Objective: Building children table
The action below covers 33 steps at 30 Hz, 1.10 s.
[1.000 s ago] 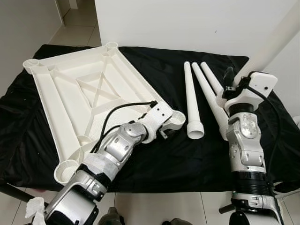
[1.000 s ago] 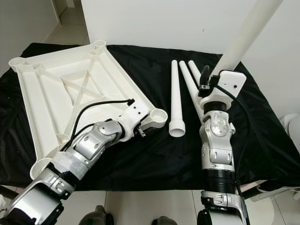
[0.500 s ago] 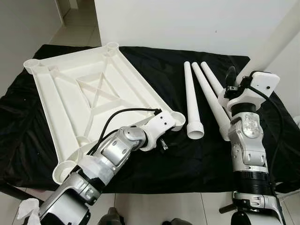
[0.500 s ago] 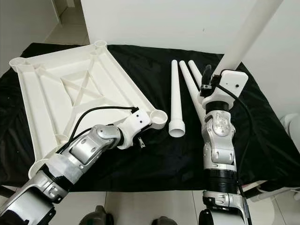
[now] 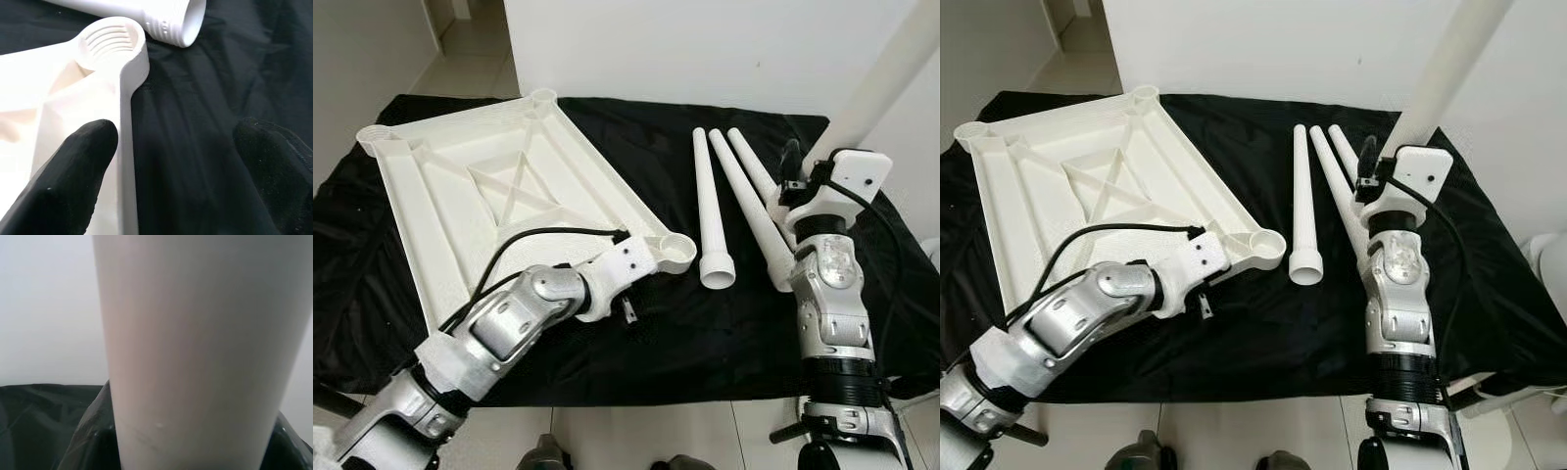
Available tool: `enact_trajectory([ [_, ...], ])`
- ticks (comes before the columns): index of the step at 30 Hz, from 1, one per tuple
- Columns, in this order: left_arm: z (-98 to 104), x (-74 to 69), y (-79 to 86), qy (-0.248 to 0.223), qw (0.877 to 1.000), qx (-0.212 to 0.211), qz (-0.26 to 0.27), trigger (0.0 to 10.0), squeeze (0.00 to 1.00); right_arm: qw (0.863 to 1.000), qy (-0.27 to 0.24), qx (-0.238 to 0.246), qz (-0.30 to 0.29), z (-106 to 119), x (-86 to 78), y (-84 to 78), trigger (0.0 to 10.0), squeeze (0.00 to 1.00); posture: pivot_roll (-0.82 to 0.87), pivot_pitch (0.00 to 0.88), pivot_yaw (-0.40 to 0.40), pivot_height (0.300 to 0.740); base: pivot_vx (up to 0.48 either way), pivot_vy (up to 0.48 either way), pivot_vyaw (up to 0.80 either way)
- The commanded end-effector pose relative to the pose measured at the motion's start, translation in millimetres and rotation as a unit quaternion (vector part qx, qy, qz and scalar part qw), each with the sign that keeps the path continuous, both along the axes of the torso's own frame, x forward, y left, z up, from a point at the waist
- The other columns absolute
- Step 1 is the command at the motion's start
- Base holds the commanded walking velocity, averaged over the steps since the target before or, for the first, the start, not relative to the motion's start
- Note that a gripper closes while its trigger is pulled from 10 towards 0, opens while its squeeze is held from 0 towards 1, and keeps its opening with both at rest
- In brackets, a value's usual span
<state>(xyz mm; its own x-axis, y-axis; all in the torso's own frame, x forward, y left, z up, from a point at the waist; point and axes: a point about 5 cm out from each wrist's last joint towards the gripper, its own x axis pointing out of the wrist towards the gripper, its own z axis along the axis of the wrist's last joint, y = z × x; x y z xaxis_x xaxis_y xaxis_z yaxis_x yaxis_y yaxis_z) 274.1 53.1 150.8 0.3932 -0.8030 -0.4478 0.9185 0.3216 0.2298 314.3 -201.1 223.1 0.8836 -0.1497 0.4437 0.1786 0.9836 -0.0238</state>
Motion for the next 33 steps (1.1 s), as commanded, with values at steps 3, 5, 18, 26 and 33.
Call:
enact_trajectory([
  [3,-4,-25.1,-1.8,0.105,0.976,0.02,-0.191,10.0,0.0,1.0,0.005,-0.004,0.001,-1,0.5,-0.9,10.0,0.0,0.05,0.0,-0.039,0.74,0.0,0.0,0.0],
  [5,1,-1.3,-13.2,0.069,0.993,-0.011,-0.094,10.0,0.0,1.0,0.005,-0.005,0.0,0,1.4,-1.4,10.0,0.0,0.05,0.0,-0.04,0.74,0.0,0.0,0.0],
  [18,19,31.9,-37.7,0.027,0.994,-0.083,0.06,10.0,0.0,1.0,0.003,-0.011,-0.007,2,0.4,-4.5,10.0,0.0,0.03,0.0,-0.032,0.74,0.0,0.0,0.0],
  [26,9,51.7,-28.6,0.026,0.99,-0.048,0.127,10.0,0.0,1.0,0.001,-0.012,-0.01,3,0.2,-4.8,10.0,0.0,0.02,0.0,-0.027,0.74,0.0,0.0,0.0],
  [33,-10,46.9,-17.4,0.041,0.994,0.013,0.101,10.0,0.0,1.0,0.001,-0.013,-0.013,3,0.1,-6.8,10.0,0.0,0.02,0.0,-0.03,0.74,0.0,0.0,0.0],
])
